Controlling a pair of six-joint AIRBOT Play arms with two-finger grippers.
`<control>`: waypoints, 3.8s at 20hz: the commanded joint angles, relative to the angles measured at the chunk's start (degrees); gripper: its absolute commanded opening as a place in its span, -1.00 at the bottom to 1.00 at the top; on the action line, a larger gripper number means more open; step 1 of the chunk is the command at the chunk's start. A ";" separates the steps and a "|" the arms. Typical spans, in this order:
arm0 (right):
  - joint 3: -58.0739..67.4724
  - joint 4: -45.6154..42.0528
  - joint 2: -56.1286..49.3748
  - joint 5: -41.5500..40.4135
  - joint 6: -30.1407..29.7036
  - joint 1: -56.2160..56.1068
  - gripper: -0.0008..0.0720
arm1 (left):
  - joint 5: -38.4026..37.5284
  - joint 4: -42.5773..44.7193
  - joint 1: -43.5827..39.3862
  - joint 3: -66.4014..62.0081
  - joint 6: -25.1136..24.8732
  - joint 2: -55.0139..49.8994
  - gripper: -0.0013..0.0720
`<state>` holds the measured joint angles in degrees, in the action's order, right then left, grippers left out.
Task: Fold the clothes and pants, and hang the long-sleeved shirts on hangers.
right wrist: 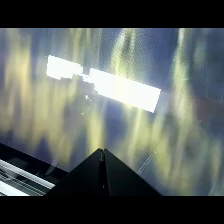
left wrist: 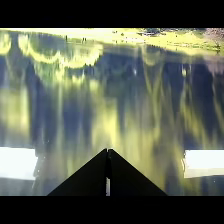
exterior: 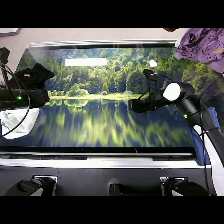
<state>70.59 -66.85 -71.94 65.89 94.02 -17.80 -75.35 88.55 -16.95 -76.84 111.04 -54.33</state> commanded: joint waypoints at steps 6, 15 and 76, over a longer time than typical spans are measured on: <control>0.04 0.00 0.04 0.00 0.02 -0.07 -0.88 | 0.00 0.00 -0.04 0.02 -0.02 0.02 -0.91; 0.04 0.00 0.04 0.00 0.00 -0.07 -0.88 | 0.00 0.00 -0.02 0.02 -0.02 0.02 -0.91; 0.04 -36.46 19.74 14.53 5.25 0.15 -0.71 | 38.45 -29.70 -17.49 19.06 6.45 -14.97 -0.84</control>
<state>70.61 -99.11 -54.33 76.27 98.89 -17.67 -41.95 60.36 -26.94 -57.74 113.71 -62.00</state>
